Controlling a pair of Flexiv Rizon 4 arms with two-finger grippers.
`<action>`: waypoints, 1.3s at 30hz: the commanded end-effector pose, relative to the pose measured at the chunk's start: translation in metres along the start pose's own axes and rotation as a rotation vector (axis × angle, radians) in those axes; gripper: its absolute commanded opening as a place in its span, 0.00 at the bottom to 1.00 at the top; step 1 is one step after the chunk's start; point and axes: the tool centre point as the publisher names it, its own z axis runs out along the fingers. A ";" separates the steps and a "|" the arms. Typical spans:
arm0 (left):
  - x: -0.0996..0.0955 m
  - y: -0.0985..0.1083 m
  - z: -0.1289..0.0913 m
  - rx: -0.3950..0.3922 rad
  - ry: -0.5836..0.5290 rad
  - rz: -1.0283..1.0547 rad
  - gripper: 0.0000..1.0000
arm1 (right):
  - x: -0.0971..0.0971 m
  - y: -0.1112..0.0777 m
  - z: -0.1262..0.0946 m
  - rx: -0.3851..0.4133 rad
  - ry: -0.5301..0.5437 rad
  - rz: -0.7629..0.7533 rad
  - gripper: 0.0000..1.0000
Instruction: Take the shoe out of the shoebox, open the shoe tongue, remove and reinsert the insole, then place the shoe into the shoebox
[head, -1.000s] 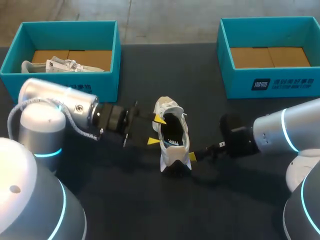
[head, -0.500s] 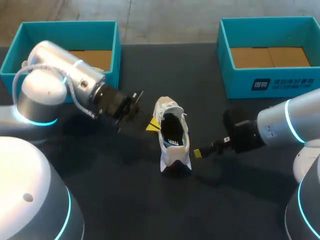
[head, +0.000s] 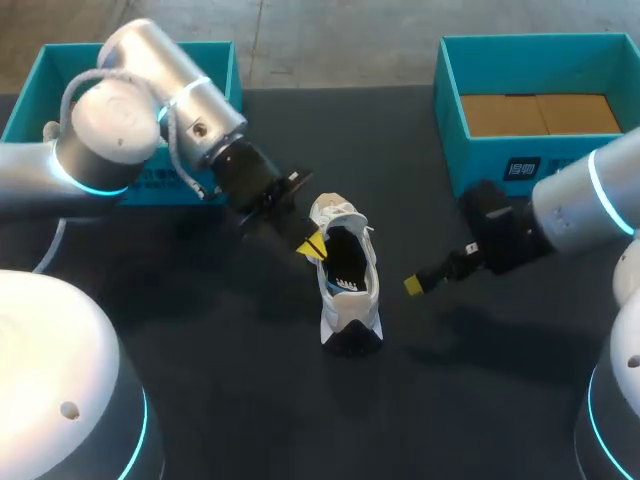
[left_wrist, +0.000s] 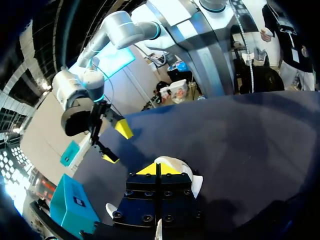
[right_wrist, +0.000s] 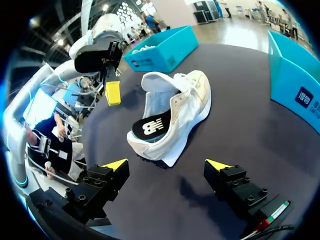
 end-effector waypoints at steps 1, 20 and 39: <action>-0.004 -0.003 -0.001 -0.021 0.149 0.012 0.00 | 0.000 0.003 -0.034 0.047 0.003 -0.004 1.00; 0.001 -0.008 -0.004 -0.064 0.419 0.112 0.00 | 0.010 0.023 -0.097 0.080 0.027 0.008 1.00; -0.009 -0.001 -0.004 -0.099 0.503 0.122 0.00 | 0.024 0.034 -0.177 0.003 -0.058 0.090 1.00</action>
